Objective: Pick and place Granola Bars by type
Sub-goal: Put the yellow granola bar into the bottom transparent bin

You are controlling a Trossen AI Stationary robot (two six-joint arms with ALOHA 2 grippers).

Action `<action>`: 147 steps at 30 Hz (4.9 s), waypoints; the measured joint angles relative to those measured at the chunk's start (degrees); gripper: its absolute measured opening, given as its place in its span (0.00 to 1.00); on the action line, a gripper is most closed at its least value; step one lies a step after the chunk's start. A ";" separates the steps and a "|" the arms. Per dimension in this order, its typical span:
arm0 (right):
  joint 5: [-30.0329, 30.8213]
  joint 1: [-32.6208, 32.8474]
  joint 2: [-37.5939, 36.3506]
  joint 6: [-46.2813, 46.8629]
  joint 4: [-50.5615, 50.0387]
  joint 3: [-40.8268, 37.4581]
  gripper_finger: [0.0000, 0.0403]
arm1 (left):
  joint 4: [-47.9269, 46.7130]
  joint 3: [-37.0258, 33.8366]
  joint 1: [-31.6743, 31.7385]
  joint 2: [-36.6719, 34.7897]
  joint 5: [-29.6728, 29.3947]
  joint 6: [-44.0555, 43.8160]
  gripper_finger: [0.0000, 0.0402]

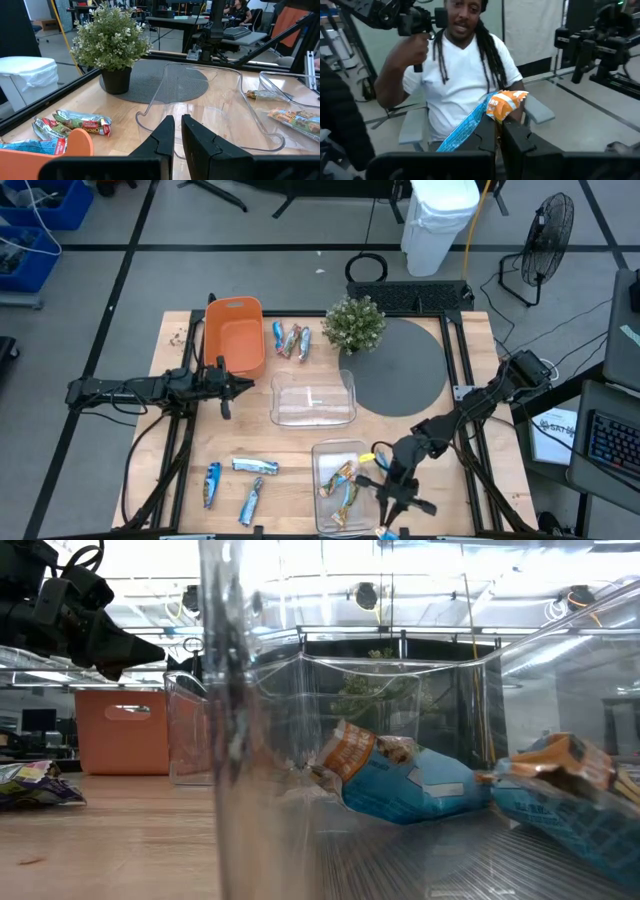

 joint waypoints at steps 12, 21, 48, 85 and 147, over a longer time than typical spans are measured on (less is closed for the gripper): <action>27.07 -0.01 5.01 -2.37 11.32 0.00 0.00 | -0.01 0.00 0.02 0.01 0.00 0.01 0.09; 44.18 -1.10 10.91 0.98 -4.29 5.38 0.00 | -0.02 0.01 0.01 0.02 0.00 0.01 0.09; 56.29 -0.37 10.36 12.28 -20.57 7.37 0.04 | -0.39 0.01 0.00 0.00 0.00 0.00 0.09; 56.45 -2.69 9.90 10.70 -20.39 7.30 0.42 | -0.41 0.01 0.01 0.00 0.02 0.01 0.09; 49.99 5.62 -14.40 76.89 -42.07 -19.47 0.36 | -0.01 0.01 0.01 0.01 0.02 0.00 0.09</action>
